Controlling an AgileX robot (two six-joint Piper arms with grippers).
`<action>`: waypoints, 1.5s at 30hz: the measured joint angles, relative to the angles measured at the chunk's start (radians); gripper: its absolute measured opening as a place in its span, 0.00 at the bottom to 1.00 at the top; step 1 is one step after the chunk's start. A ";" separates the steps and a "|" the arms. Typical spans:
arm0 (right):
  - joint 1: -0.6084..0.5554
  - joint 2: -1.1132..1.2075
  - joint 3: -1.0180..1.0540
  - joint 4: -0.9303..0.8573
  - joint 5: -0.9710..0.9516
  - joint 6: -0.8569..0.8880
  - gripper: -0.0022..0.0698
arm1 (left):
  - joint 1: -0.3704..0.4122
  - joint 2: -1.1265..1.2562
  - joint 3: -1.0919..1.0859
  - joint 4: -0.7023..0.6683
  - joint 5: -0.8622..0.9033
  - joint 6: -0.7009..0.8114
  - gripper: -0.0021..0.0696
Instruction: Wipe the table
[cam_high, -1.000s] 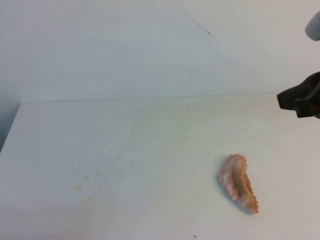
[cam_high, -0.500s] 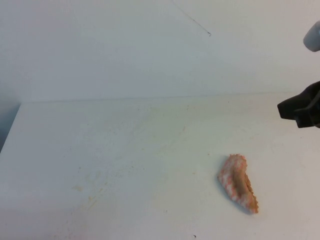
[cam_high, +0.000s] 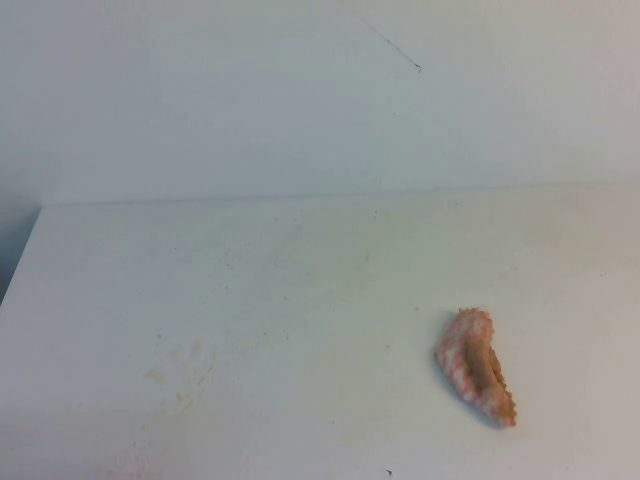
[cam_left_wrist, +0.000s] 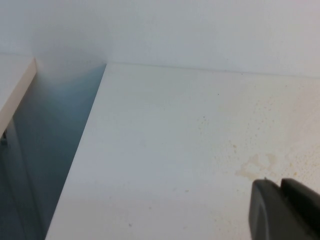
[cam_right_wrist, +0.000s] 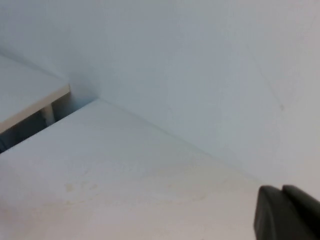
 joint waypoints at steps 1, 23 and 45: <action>0.001 -0.038 0.000 -0.022 -0.003 -0.024 0.03 | 0.000 0.000 0.000 0.000 0.000 0.000 0.03; -0.230 -0.736 0.954 -0.603 -0.434 0.700 0.03 | 0.000 0.000 0.000 0.000 0.000 0.000 0.03; -0.426 -0.736 1.119 -0.303 -0.390 0.087 0.03 | 0.000 0.000 0.000 0.000 0.000 0.000 0.03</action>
